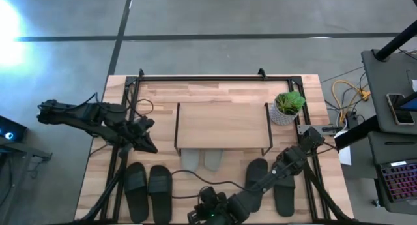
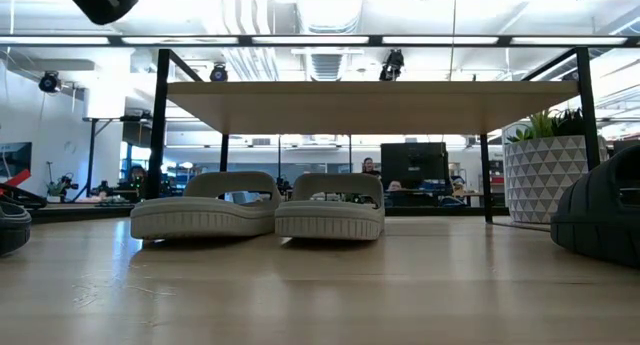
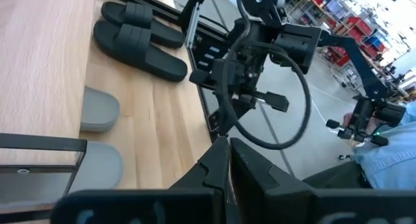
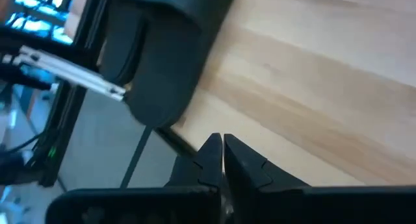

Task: Pick and place slides into the shelf
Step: Adjust the black slide near the shelf

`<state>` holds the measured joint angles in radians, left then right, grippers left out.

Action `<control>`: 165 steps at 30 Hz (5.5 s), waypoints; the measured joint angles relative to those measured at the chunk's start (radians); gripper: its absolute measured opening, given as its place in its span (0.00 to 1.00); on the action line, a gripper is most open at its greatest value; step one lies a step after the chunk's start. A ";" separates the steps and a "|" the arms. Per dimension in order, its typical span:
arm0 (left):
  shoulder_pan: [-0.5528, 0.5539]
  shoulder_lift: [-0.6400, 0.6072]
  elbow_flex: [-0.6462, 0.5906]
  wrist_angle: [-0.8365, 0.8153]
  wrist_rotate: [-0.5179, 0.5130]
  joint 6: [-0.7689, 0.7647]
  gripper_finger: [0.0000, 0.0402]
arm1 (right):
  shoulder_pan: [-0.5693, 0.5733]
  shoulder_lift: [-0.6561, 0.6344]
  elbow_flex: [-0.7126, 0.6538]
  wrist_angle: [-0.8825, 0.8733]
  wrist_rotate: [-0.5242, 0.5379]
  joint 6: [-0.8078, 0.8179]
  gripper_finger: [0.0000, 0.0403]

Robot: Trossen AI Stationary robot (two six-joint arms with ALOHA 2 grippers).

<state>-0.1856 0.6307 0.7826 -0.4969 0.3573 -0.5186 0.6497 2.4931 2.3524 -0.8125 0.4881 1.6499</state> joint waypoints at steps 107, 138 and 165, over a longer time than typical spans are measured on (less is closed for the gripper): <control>0.000 -0.044 -0.003 0.007 0.000 0.062 0.00 | -0.072 -0.057 -0.002 0.285 -0.066 -0.461 0.02; -0.001 -0.071 -0.004 0.008 -0.001 0.061 0.00 | -0.208 -0.343 -0.023 -0.001 -0.147 -0.645 0.02; 0.000 -0.084 -0.004 0.007 -0.025 0.089 0.00 | 0.218 -0.366 -0.068 -0.759 -0.213 0.463 0.02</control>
<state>-0.1856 0.5462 0.7784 -0.4896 0.3318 -0.4301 0.8674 2.1271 2.2841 -1.5715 0.2747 2.1133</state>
